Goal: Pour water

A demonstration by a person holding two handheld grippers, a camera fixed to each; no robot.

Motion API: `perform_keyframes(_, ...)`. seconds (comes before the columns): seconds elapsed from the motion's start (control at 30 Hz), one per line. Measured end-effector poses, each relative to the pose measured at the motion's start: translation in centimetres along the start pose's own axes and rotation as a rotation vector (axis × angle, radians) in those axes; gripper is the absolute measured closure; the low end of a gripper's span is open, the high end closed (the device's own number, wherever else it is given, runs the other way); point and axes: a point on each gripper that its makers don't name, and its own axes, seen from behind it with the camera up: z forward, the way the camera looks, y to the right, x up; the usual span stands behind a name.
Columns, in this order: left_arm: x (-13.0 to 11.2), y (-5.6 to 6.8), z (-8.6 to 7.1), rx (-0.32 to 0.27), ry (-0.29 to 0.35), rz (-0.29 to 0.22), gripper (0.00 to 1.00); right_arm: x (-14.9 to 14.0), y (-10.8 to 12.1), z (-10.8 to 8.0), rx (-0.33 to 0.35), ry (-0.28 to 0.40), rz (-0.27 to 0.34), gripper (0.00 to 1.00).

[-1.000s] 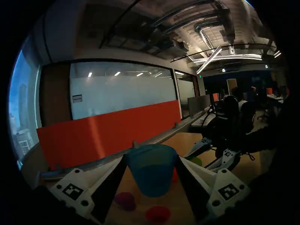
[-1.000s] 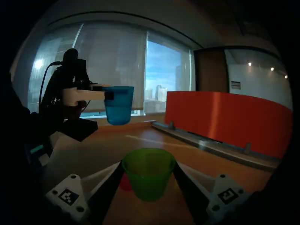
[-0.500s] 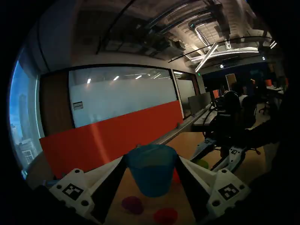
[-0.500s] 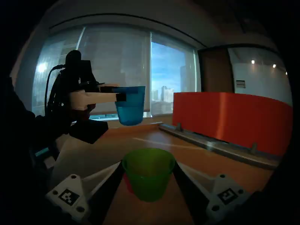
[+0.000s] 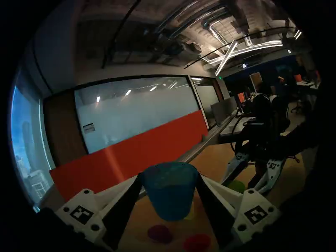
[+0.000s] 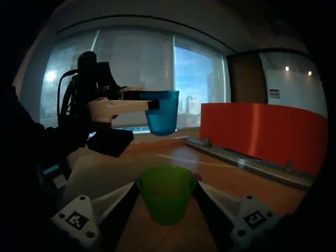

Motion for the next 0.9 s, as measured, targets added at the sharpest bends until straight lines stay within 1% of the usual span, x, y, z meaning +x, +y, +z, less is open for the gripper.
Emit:
perform_keyframes(0.3,1.2,0.1,0.2,0.007,0.000,0.116,0.11,0.3,-0.7,0.3,0.018,-0.001,-0.006,0.08)
perform_keyframes(0.6,1.8,-0.1,0.5,0.018,-0.010,0.217,0.11,0.5,-1.4,0.7,0.036,0.001,-0.011,0.08)
perform_keyframes(0.9,2.6,-0.5,0.1,0.045,-0.012,0.313,0.11,0.8,-1.6,0.8,0.042,0.011,-0.010,0.08)
